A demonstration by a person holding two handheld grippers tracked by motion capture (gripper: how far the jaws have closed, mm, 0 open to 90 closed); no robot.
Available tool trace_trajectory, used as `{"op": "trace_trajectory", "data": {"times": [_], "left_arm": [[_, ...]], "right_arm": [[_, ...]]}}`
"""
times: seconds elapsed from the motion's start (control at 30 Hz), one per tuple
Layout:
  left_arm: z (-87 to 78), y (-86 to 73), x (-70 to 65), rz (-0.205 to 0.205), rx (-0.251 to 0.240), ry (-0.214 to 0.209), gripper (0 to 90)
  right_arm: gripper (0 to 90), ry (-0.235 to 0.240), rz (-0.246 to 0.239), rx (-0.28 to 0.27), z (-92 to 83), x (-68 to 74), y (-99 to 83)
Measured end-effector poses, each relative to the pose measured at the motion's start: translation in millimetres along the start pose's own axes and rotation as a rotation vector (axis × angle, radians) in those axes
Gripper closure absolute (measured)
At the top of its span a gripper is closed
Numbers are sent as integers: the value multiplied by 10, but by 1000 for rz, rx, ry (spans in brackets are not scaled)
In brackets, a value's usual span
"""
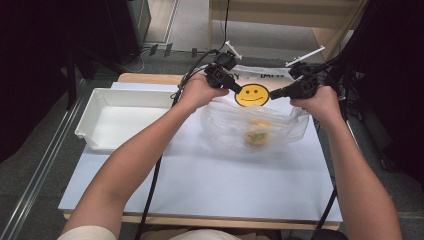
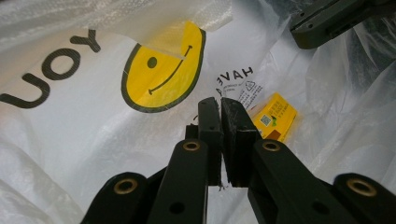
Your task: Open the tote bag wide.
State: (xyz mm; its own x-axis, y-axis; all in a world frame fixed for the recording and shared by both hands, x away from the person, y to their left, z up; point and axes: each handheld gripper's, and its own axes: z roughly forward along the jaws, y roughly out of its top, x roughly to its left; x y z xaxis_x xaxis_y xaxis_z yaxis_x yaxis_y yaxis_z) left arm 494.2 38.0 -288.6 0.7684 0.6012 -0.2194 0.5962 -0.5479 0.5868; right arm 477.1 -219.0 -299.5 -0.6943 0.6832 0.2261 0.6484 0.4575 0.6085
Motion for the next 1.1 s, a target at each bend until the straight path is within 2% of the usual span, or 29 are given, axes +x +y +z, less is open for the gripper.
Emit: {"op": "trace_trajectory", "data": {"times": [0.47, 0.83, 1.1], "left_arm": [[157, -275, 35, -23, -23, -22, 895], [300, -484, 100, -48, -12, -20, 900], [425, -611, 137, -73, -3, -26, 900]], "right_arm": [[900, -18, 37, -20, 95, -27, -327], [900, -33, 73, -38, 175, -76, -596], [900, -30, 80, -51, 221, -97, -714]]}}
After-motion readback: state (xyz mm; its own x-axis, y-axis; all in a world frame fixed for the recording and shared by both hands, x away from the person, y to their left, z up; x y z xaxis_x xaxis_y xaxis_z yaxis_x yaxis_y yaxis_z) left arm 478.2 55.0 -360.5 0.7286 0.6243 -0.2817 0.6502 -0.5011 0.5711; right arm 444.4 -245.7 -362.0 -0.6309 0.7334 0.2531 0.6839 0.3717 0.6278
